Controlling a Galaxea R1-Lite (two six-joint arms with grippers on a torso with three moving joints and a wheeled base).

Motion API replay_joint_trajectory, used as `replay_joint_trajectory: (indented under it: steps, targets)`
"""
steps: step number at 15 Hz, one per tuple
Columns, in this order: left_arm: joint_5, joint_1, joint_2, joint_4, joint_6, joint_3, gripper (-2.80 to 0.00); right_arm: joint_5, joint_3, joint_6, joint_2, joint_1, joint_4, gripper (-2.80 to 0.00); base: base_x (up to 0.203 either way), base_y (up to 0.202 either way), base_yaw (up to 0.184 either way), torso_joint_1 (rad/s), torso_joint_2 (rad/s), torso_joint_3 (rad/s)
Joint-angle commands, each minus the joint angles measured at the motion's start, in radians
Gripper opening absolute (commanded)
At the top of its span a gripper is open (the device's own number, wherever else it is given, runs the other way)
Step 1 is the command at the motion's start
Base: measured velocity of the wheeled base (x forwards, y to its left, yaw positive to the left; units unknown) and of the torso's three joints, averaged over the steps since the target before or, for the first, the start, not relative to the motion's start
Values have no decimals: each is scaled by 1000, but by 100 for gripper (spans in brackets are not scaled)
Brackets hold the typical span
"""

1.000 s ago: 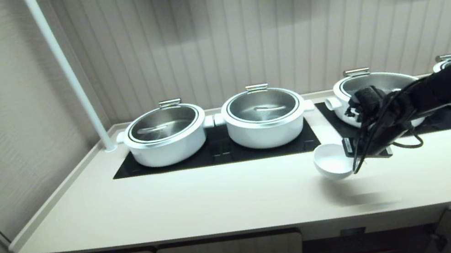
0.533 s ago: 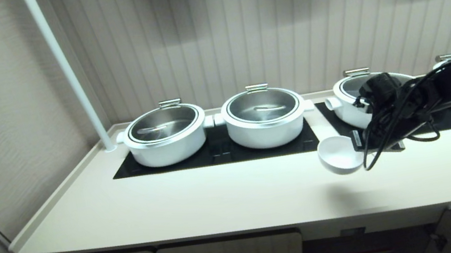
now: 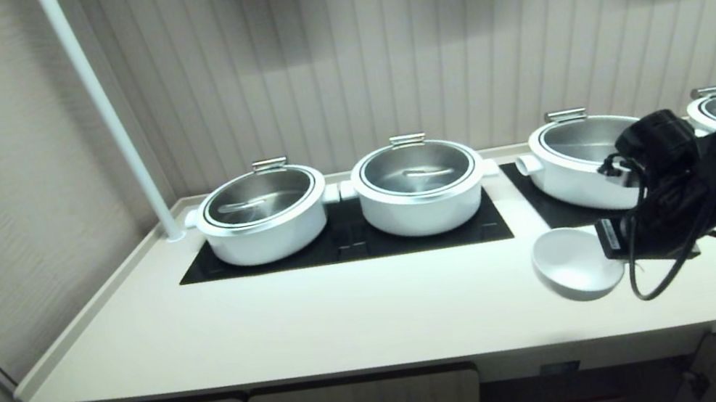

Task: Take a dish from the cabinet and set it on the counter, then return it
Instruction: Pick up the bowl from the table, then put it back into the cabinet

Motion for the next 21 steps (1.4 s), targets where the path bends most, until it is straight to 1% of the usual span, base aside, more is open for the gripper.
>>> replay_joint_trajectory:
  steps: [1, 4, 8, 10, 11, 13, 14, 16, 21]
  targets:
    - [0, 0, 0, -1, 0, 1, -280, 1, 72, 0, -89, 1, -16, -280, 0, 0, 0, 0, 0, 0]
    - [0, 0, 0, -1, 0, 0, -280, 1, 174, -4, -177, 2, -56, -280, 0, 0, 0, 0, 0, 0]
    - [0, 0, 0, -1, 0, 0, -280, 33, 295, -5, -304, 3, -60, -280, 0, 0, 0, 0, 0, 0]
    - [0, 0, 0, -1, 0, 0, -280, 36, 356, -6, -361, 3, -61, -280, 0, 0, 0, 0, 0, 0]
    - [0, 2, 0, -1, 0, 0, -280, 36, 379, -14, -380, 4, -61, -280, 0, 0, 0, 0, 0, 0]
    - [0, 1, 0, -1, 0, 0, -280, 39, 439, -61, -428, 3, -62, -280, 0, 0, 0, 0, 0, 0]
    - [0, 0, 0, -1, 0, 0, -280, 59, 463, -82, -454, 4, -61, -280, 0, 0, 0, 0, 0, 0]
    - [0, 2, 0, -1, 0, 0, -280, 92, 494, -93, -488, 7, -61, -280, 0, 0, 0, 0, 0, 0]
    - [0, 0, 0, -1, 0, 0, -280, 104, 555, -113, -537, 13, -59, -280, 0, 0, 0, 0, 0, 0]
